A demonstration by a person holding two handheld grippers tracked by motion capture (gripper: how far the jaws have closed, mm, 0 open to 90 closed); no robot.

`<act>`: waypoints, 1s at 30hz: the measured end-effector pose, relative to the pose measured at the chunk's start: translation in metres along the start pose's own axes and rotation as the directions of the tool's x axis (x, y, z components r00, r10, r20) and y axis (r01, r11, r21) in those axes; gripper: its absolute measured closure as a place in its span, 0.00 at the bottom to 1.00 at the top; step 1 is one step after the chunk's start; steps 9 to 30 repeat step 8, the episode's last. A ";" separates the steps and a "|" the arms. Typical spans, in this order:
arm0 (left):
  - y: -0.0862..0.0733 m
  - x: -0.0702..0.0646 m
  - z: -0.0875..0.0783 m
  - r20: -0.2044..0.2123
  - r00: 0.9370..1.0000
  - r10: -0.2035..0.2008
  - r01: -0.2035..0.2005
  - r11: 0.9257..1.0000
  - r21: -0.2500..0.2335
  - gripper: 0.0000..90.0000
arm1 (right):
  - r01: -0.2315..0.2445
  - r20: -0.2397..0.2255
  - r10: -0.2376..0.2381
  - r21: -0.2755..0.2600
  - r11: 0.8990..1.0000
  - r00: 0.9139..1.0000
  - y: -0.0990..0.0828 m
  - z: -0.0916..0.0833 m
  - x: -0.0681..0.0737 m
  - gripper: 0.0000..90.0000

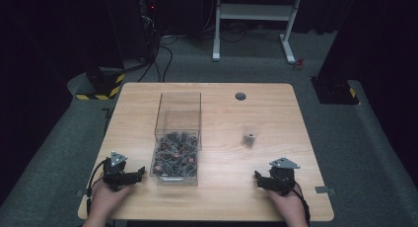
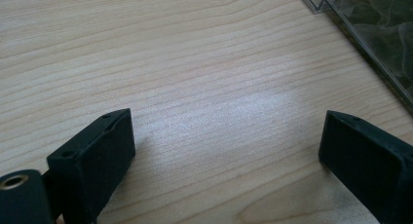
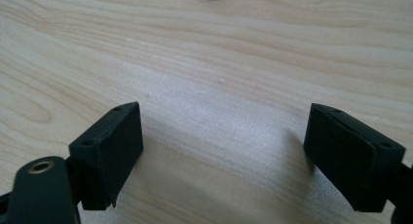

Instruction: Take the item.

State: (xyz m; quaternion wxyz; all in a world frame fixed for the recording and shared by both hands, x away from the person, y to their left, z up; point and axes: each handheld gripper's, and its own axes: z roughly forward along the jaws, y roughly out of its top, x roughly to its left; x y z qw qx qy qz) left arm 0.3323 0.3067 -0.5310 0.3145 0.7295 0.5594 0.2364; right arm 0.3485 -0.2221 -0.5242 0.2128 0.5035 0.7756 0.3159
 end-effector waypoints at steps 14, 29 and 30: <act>0.000 0.000 0.000 0.000 1.000 0.004 -0.004 1.000 0.000 0.07 | -0.015 0.004 0.015 -0.004 1.000 1.000 0.000 0.001 0.000 0.16; 0.000 0.000 0.000 0.000 1.000 0.004 -0.004 1.000 0.000 0.07 | -0.015 0.004 0.015 -0.004 1.000 1.000 0.000 0.001 0.000 0.16; 0.000 0.000 0.000 0.000 1.000 0.004 -0.004 1.000 0.000 0.07 | -0.015 0.004 0.015 -0.004 1.000 1.000 0.000 0.001 0.000 0.16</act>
